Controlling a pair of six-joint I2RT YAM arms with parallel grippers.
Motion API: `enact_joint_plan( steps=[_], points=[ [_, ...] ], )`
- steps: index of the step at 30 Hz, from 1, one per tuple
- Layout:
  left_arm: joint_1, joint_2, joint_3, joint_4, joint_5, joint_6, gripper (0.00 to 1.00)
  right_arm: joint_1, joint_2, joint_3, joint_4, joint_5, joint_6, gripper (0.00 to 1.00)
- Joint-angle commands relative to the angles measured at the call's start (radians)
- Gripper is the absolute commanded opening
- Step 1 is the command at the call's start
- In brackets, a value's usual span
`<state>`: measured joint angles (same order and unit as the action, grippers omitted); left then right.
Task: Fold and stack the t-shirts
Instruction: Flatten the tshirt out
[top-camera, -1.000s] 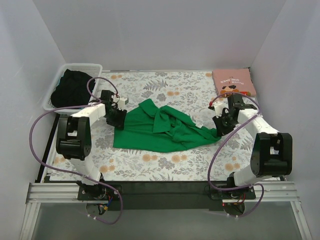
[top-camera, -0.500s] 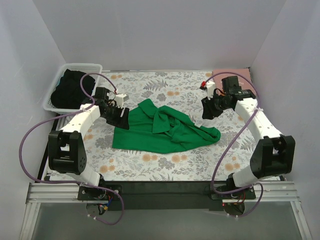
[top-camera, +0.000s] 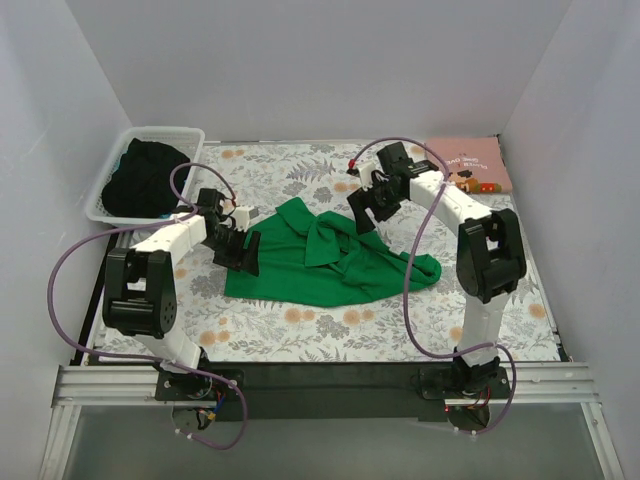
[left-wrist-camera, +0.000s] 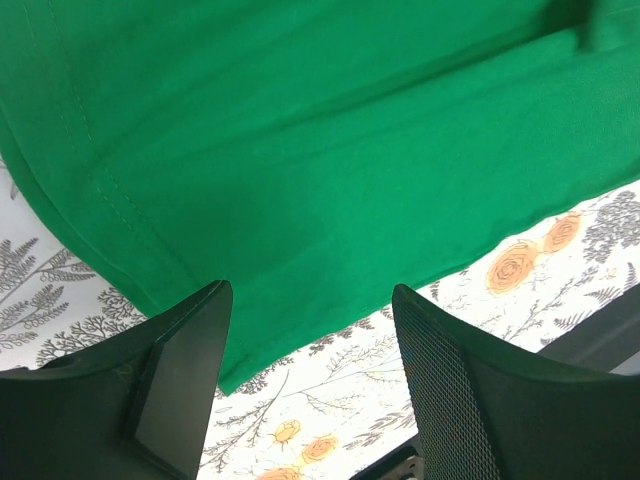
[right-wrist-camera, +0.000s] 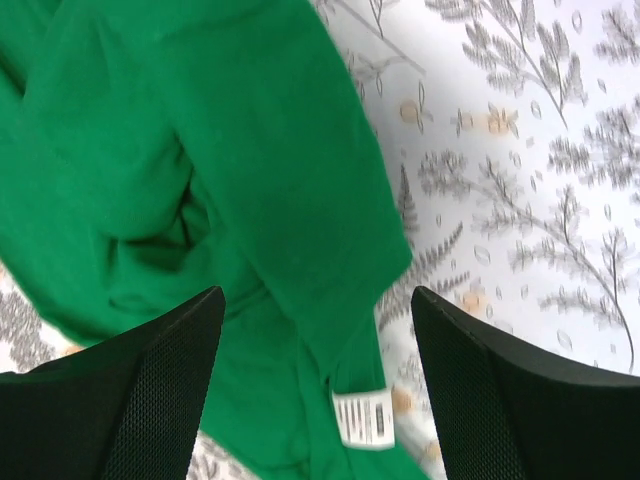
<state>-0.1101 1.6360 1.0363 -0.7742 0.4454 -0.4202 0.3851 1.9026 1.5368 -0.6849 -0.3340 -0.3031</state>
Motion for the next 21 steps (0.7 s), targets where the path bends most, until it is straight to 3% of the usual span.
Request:
enact_joint_plan(
  steps=[1,6,8,9,12,13,17,21],
  points=[
    [-0.005,-0.005,-0.015,0.026,-0.036,-0.008,0.64,0.017,0.076,0.078,0.024,0.033,0.032,0.82],
    [-0.007,0.018,-0.022,0.044,-0.071,-0.029,0.63,0.021,0.142,0.117,0.021,0.0,0.032,0.75],
    [-0.008,0.039,-0.022,0.044,-0.092,-0.035,0.61,0.021,0.162,0.121,0.021,0.015,0.03,0.56],
    [-0.008,0.047,-0.022,0.05,-0.099,-0.041,0.59,0.021,0.165,0.124,0.021,0.029,0.03,0.37],
    [-0.008,0.074,-0.036,0.055,-0.123,-0.043,0.41,0.003,0.155,0.129,0.022,0.078,0.03,0.06],
    [-0.008,0.082,-0.042,0.061,-0.132,-0.042,0.31,-0.006,0.136,0.128,0.024,0.091,0.029,0.01],
    [-0.008,0.13,-0.076,0.081,-0.209,-0.037,0.12,-0.089,0.082,0.128,0.024,0.154,0.004,0.01],
    [-0.008,0.171,-0.09,0.085,-0.24,-0.04,0.02,-0.173,0.076,0.129,0.022,0.178,-0.021,0.01]
  ],
)
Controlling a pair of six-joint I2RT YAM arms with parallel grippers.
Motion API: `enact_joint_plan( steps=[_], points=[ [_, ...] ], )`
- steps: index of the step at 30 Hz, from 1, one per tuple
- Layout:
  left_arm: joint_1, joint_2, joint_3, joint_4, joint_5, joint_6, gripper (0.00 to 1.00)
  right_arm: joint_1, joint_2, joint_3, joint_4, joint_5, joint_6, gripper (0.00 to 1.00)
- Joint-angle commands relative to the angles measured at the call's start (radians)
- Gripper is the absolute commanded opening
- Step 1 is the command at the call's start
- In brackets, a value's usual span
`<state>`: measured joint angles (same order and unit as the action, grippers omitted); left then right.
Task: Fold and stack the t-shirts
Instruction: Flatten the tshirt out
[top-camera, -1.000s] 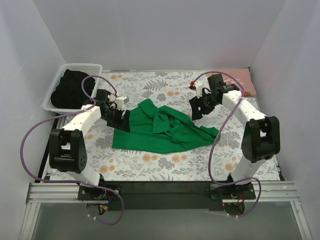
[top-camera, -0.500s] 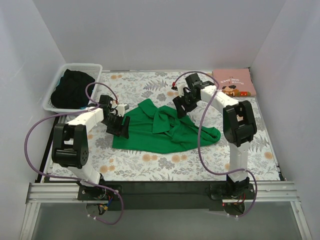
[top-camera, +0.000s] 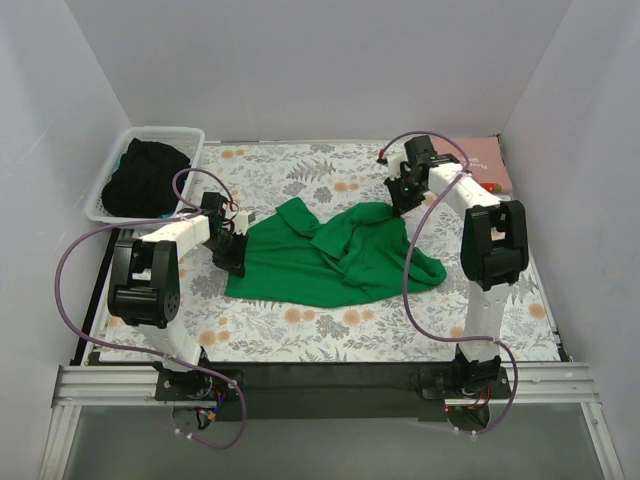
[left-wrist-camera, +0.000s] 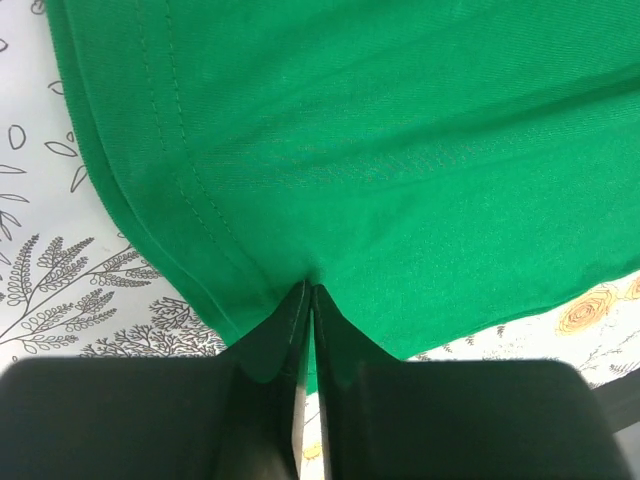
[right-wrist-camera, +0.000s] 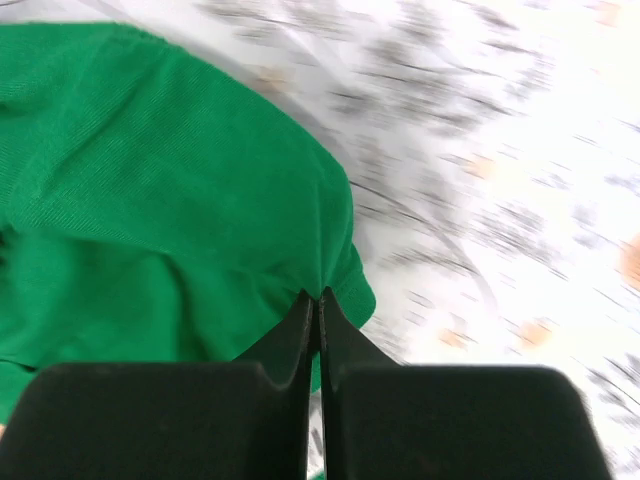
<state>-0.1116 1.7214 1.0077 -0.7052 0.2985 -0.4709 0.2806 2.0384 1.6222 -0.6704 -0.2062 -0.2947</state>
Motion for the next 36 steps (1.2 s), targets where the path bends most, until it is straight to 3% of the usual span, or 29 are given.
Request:
enact_joint_plan(
  steps=[1,2,3,4,6,10,15,17,36],
  points=[
    [-0.007,0.089,-0.06,0.016,-0.094,0.012,0.02,-0.083,-0.049,0.044,0.008,0.044,-0.03,0.01],
    [-0.007,0.092,-0.055,0.015,-0.094,0.011,0.01,-0.099,-0.044,0.044,0.006,0.041,-0.031,0.02],
    [-0.007,0.095,-0.055,0.013,-0.091,0.011,0.01,-0.104,-0.038,0.042,0.008,0.039,-0.034,0.14],
    [-0.007,0.096,-0.047,0.012,-0.091,0.009,0.01,-0.107,-0.032,0.042,0.005,0.047,-0.032,0.38],
    [-0.007,0.093,-0.04,0.0,-0.078,0.005,0.01,-0.112,-0.037,0.045,-0.003,0.038,-0.02,0.55],
    [-0.007,0.078,-0.018,-0.02,-0.052,0.003,0.02,-0.113,-0.122,0.012,-0.027,-0.048,-0.017,0.55],
    [-0.007,0.076,0.002,-0.031,-0.022,-0.003,0.02,-0.106,-0.213,-0.048,-0.073,-0.203,-0.009,0.39],
    [-0.007,0.079,0.008,-0.034,-0.015,-0.009,0.03,-0.081,-0.213,-0.068,-0.098,-0.232,-0.003,0.38],
    [-0.007,0.063,-0.003,-0.034,0.002,-0.011,0.08,0.049,-0.061,-0.15,-0.032,-0.13,0.012,0.41]
  ],
)
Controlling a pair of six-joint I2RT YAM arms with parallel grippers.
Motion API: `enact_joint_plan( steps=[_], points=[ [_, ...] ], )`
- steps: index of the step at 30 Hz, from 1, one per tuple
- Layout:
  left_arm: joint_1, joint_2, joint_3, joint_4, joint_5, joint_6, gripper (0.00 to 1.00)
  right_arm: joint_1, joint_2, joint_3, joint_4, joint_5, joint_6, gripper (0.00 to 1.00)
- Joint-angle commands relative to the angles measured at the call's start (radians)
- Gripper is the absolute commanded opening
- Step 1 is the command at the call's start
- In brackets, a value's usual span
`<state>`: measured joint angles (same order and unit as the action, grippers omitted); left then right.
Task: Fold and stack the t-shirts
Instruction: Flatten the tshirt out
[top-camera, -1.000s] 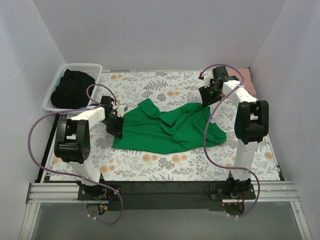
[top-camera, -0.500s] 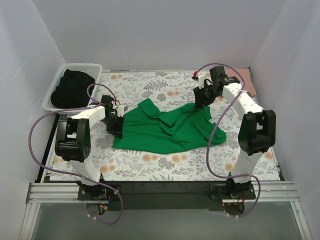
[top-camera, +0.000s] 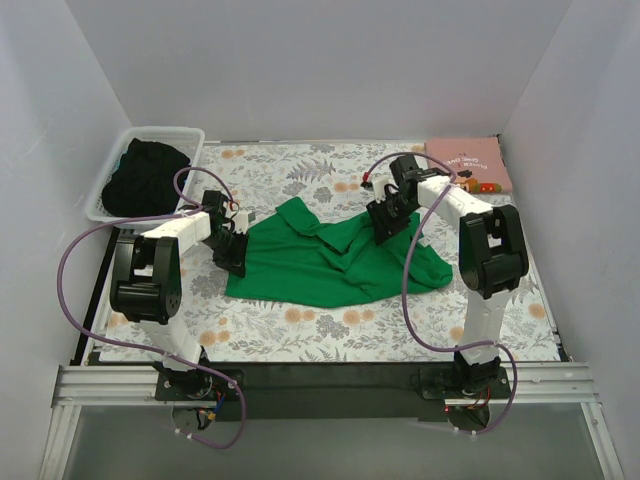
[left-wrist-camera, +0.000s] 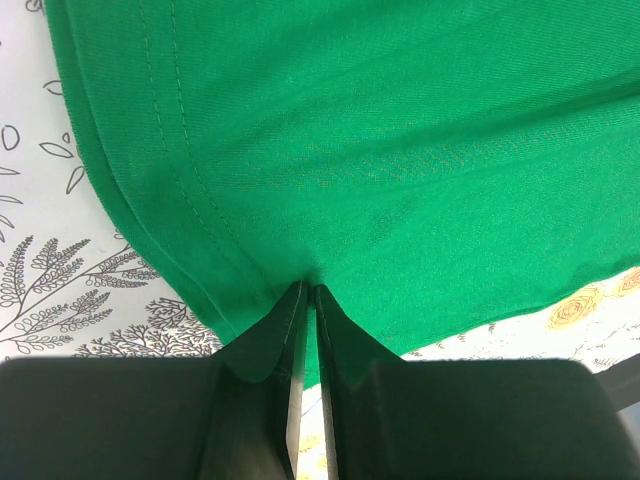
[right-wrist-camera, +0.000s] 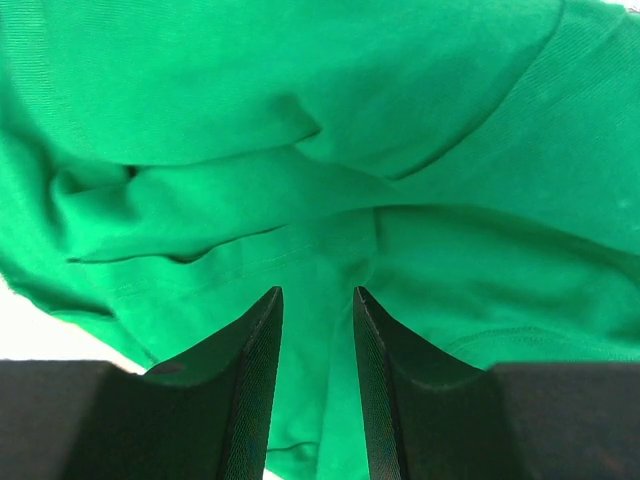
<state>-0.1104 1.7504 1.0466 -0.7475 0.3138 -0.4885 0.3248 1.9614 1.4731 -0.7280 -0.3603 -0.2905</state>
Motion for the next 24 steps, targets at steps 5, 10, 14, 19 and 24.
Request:
enact_joint_plan(
  steps=[5,10,14,19,24],
  points=[
    [-0.008,0.032,-0.048,0.008,-0.018,0.013,0.08,0.016,0.027,-0.01,0.044,0.055,0.008,0.41],
    [-0.008,0.032,-0.048,0.008,-0.018,0.01,0.08,0.023,0.054,-0.01,0.05,0.052,0.008,0.41],
    [-0.008,0.027,-0.048,0.005,-0.018,0.011,0.09,0.022,0.063,-0.007,0.056,0.057,0.008,0.4],
    [-0.008,0.021,-0.045,0.0,-0.019,0.013,0.09,0.022,0.074,-0.002,0.058,0.066,0.005,0.31],
    [-0.006,-0.008,-0.033,-0.022,0.001,0.028,0.16,0.022,0.033,-0.005,0.056,0.073,0.002,0.02]
  ],
)
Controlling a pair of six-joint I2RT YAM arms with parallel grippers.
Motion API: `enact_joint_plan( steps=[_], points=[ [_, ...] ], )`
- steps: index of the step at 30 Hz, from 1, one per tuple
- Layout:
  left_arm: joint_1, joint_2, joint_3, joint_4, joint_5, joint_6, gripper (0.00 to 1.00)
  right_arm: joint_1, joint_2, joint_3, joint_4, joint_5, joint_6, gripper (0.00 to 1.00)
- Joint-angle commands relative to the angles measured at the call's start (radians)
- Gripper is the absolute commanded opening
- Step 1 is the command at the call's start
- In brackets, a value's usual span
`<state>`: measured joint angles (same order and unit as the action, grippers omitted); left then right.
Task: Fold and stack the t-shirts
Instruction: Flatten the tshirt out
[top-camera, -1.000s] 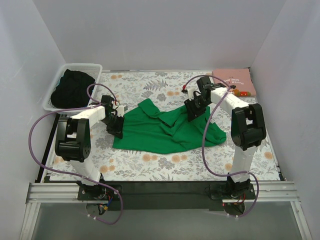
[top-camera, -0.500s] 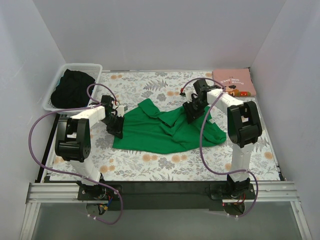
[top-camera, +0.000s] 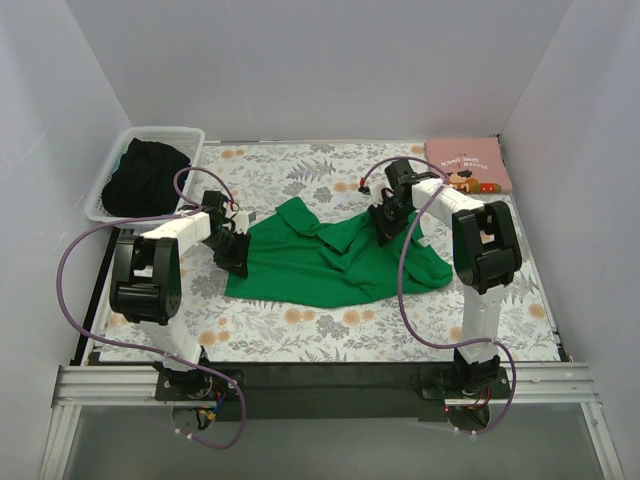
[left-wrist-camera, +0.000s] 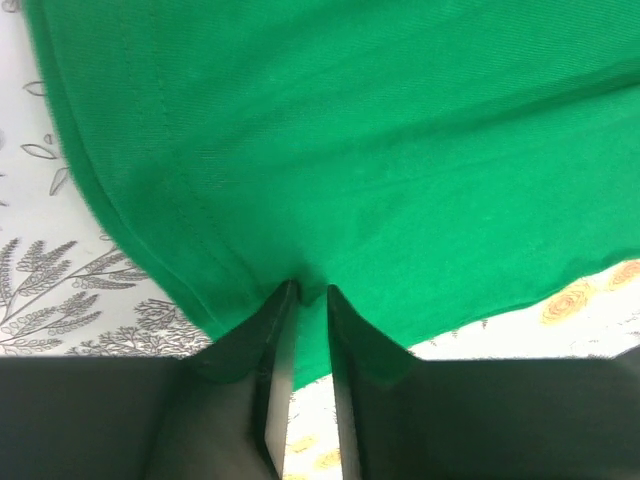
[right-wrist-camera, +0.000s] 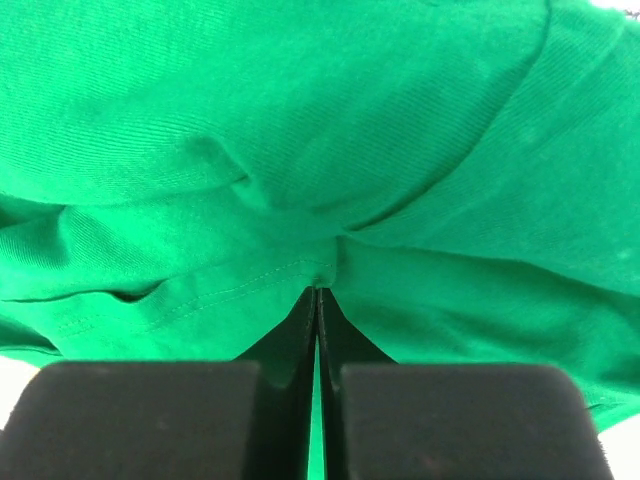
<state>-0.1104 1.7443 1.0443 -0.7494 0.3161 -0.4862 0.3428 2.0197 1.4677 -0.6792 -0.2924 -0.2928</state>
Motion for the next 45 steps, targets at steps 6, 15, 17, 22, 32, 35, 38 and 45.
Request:
enact_joint_plan(
  steps=[6,15,17,22,32,35,38,45],
  points=[
    [0.018,-0.153,0.011,-0.157,0.162,0.188,0.5,-0.019,-0.2,-0.04,0.001,-0.014,-0.032,0.01],
    [0.023,-0.356,-0.065,-0.269,0.261,0.573,0.44,-0.097,-0.43,-0.119,-0.088,-0.108,-0.086,0.01],
    [0.023,-0.396,-0.115,-0.254,0.279,0.706,0.42,-0.099,-0.459,-0.142,-0.098,-0.117,-0.089,0.01],
    [0.021,-0.46,-0.222,-0.191,0.278,0.954,0.39,-0.108,-0.503,-0.207,-0.118,-0.111,-0.091,0.01],
    [0.021,-0.417,-0.297,-0.096,0.207,1.17,0.38,-0.122,-0.546,-0.247,-0.131,-0.105,-0.095,0.01],
    [0.021,-0.404,-0.314,-0.084,0.184,1.201,0.38,-0.126,-0.547,-0.242,-0.134,-0.103,-0.097,0.01],
    [0.021,-0.387,-0.334,-0.062,0.156,1.207,0.37,-0.131,-0.546,-0.233,-0.137,-0.103,-0.098,0.01],
    [0.021,-0.345,-0.374,-0.004,0.133,1.196,0.27,-0.136,-0.542,-0.222,-0.143,-0.113,-0.1,0.01]
  ],
)
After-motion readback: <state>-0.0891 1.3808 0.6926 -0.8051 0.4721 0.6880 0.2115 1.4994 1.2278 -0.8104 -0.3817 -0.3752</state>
